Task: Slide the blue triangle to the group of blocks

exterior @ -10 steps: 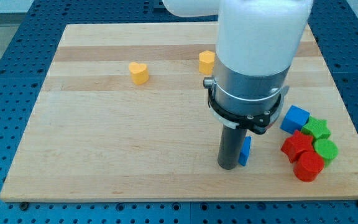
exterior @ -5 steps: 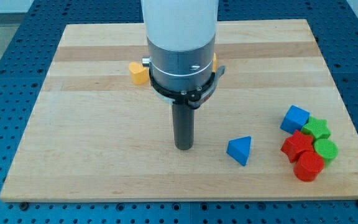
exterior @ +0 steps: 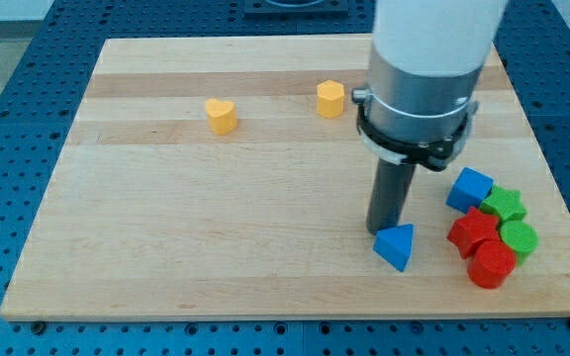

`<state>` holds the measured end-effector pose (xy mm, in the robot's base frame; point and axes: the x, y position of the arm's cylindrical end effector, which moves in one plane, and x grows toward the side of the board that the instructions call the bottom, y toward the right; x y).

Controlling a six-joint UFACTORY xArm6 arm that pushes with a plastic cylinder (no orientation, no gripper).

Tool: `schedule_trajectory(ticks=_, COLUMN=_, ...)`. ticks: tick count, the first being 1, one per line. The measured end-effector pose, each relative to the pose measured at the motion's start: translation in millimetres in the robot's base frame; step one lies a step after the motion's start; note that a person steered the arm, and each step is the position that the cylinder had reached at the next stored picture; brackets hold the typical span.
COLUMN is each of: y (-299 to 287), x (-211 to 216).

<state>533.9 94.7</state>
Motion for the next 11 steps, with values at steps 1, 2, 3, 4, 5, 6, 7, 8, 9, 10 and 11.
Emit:
schedule_trajectory(ticks=1, y=7, x=0)
schedule_trajectory(ticks=2, y=-24, x=0)
schedule_trajectory(ticks=3, y=-70, x=0)
schedule_trajectory(ticks=4, y=-67, x=21)
schedule_trajectory(ticks=5, y=-67, x=25)
schedule_trajectory(ticks=6, y=-66, x=25)
schedule_trajectory(ticks=7, y=-44, x=25)
schedule_trajectory(ticks=8, y=-21, x=25)
schedule_trajectory(ticks=9, y=2, x=25)
schedule_trajectory(ticks=10, y=30, x=25)
schedule_trajectory(ticks=11, y=38, x=25)
